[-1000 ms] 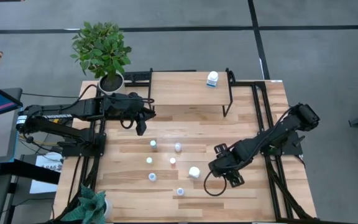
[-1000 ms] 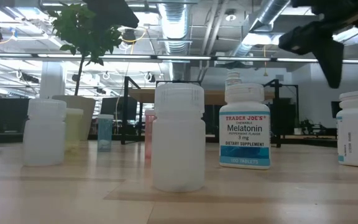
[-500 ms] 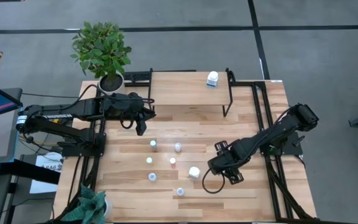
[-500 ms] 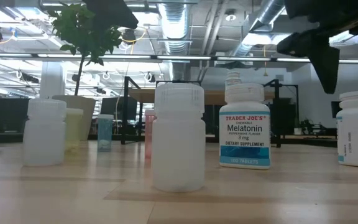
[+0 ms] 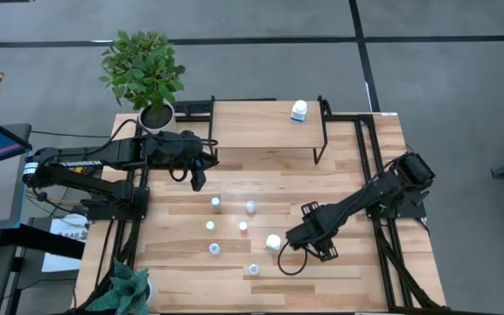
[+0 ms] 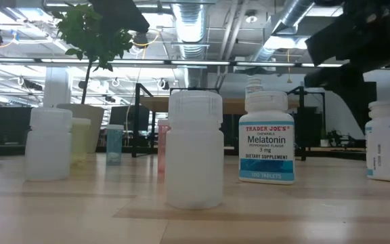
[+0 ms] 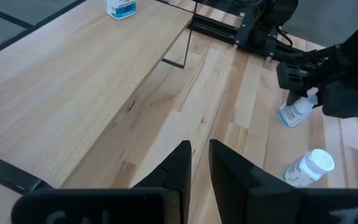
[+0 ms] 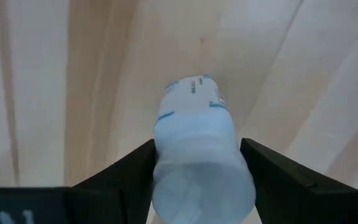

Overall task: Pick and place medicine bottles onto shelf by color
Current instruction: Put the right white, blue pill bottle on the shelf aligned with the other white, blue pill bottle

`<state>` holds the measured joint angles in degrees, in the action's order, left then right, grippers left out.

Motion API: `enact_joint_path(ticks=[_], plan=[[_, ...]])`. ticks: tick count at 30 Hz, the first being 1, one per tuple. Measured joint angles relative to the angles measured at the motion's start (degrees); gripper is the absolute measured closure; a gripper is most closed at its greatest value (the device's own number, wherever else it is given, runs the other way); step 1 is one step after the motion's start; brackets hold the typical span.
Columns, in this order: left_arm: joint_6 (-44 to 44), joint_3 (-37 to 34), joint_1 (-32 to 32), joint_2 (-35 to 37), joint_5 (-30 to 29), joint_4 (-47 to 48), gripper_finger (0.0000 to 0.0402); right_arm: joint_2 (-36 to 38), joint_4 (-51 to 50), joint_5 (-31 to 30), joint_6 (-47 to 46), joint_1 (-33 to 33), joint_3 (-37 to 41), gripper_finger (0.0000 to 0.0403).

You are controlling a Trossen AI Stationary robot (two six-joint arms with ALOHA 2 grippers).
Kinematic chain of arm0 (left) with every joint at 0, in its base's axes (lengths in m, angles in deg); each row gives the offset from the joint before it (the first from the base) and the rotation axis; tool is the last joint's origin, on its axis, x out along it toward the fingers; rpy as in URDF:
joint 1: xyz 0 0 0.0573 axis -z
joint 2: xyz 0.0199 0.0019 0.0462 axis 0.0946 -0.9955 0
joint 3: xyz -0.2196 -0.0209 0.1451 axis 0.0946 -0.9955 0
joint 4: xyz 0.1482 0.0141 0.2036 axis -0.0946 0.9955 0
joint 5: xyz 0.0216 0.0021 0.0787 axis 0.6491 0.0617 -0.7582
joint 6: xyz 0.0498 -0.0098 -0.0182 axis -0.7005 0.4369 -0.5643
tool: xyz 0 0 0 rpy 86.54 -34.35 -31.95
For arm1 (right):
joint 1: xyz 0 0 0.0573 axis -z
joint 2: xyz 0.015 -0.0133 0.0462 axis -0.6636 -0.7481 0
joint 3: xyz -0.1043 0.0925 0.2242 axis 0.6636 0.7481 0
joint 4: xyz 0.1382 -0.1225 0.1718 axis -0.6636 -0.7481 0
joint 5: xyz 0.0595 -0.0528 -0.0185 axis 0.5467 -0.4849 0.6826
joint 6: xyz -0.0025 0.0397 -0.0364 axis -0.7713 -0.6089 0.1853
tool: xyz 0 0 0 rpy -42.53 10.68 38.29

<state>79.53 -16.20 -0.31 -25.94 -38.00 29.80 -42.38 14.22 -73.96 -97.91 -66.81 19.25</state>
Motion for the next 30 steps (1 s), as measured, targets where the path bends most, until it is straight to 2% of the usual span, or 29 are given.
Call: enact_joint_path(ticks=[3,7,13,23,26,30], plan=[[0.0,0.0,0.0,0.0,0.0,0.1,0.0359,0.4,-0.2,0.0,-0.7,0.0,-0.2,0.0179],[0.0,0.0,0.0,0.0,0.0,0.2,0.0359,2.1,-2.0,0.0,-0.8,0.0,-1.5,0.0234],[0.0,0.0,0.0,0.0,0.0,0.5,0.0359,5.1,-7.5,-0.1,-0.7,3.2,-6.6,0.0239],[0.0,0.0,0.0,0.0,0.0,0.6,0.0359,12.5,-17.2,-7.9,2.4,19.4,-17.5,0.0237],[0.0,0.0,0.0,0.0,0.0,0.6,0.0359,12.8,-18.6,-9.2,3.1,25.6,-21.2,0.0228],[0.0,0.0,0.0,0.0,0.0,0.5,0.0359,10.7,-21.3,-9.5,9.5,33.7,-26.0,0.0233]])
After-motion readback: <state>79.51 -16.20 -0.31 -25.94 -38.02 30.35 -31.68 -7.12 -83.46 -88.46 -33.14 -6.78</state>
